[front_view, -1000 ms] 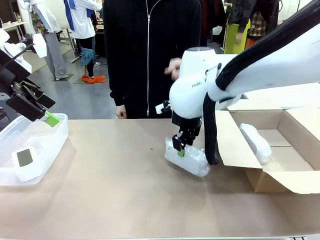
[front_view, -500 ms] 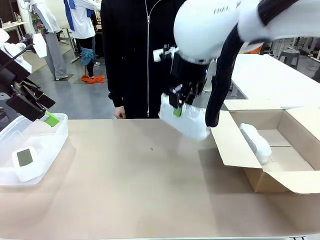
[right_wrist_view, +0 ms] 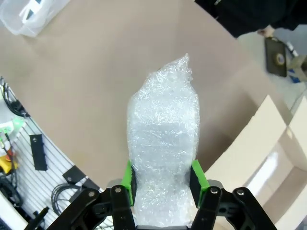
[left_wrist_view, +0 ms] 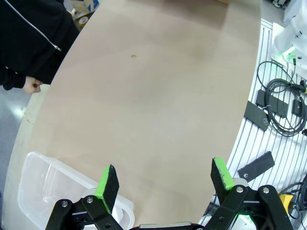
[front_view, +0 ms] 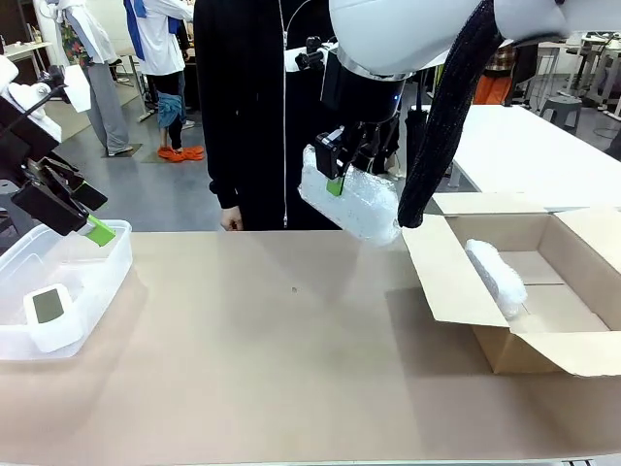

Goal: Separate and place wrapped and unwrapped clocks.
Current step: Pick up the Digital clock indicated by the person, then if the picked Digital clock is wrapped, place it in the Package Box ; if not, place it in the Organizing box.

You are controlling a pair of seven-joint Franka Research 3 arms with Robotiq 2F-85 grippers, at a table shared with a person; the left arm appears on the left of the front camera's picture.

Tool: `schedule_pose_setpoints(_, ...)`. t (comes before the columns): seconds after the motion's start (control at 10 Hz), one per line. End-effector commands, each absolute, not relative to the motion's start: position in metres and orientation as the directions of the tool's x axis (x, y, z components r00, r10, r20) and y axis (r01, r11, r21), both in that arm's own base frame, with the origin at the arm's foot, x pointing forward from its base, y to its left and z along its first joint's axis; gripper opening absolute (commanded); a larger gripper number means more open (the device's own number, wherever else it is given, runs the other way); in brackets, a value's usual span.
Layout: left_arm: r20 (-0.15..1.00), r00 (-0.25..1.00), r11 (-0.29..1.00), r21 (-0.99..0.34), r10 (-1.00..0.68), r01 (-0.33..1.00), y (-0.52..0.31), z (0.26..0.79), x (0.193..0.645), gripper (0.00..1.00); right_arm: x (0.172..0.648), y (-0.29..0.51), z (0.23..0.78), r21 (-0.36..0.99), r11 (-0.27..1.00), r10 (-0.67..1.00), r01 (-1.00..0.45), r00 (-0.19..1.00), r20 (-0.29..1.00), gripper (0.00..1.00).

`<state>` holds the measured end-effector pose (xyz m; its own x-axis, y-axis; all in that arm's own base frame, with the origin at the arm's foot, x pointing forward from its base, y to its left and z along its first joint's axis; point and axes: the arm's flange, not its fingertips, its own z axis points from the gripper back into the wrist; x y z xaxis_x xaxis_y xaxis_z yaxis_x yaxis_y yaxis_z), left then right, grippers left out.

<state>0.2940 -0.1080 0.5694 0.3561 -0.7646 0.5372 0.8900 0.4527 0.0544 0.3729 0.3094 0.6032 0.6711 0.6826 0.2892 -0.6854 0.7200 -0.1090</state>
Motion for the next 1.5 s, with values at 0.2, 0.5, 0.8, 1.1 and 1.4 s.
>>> schedule_pose_setpoints(0.2, 0.538, 0.360, 0.462, 0.063, -0.762, 0.885, -0.109, 0.569, 0.294, 1.00, 0.374, 0.304, 0.600, -0.097, 0.712, 0.687, -0.696, 0.660, 0.304, 0.06)
schedule_pose_setpoints(0.5, 0.538, 0.360, 0.462, 0.063, -0.762, 0.885, -0.109, 0.569, 0.294, 1.00, 0.374, 0.304, 0.600, -0.097, 0.712, 0.687, -0.696, 0.660, 0.304, 0.06)
schedule_pose_setpoints(0.8, 0.538, 0.360, 0.462, 0.063, -0.762, 0.885, -0.109, 0.569, 0.294, 1.00, 0.374, 0.304, 0.600, -0.097, 0.712, 0.687, -0.696, 0.660, 0.304, 0.06)
schedule_pose_setpoints(1.1, 0.538, 0.360, 0.462, 0.063, -0.762, 0.885, -0.109, 0.569, 0.294, 1.00, 0.374, 0.308, 0.603, -0.108, 0.721, 0.682, -0.685, 0.672, 0.289, 0.53)
schedule_pose_setpoints(1.4, 0.538, 0.360, 0.462, 0.063, -0.762, 0.885, -0.109, 0.569, 0.294, 1.00, 0.426, 0.203, 0.649, -0.113, 0.963, 0.269, -0.244, 0.888, 0.374, 0.53)
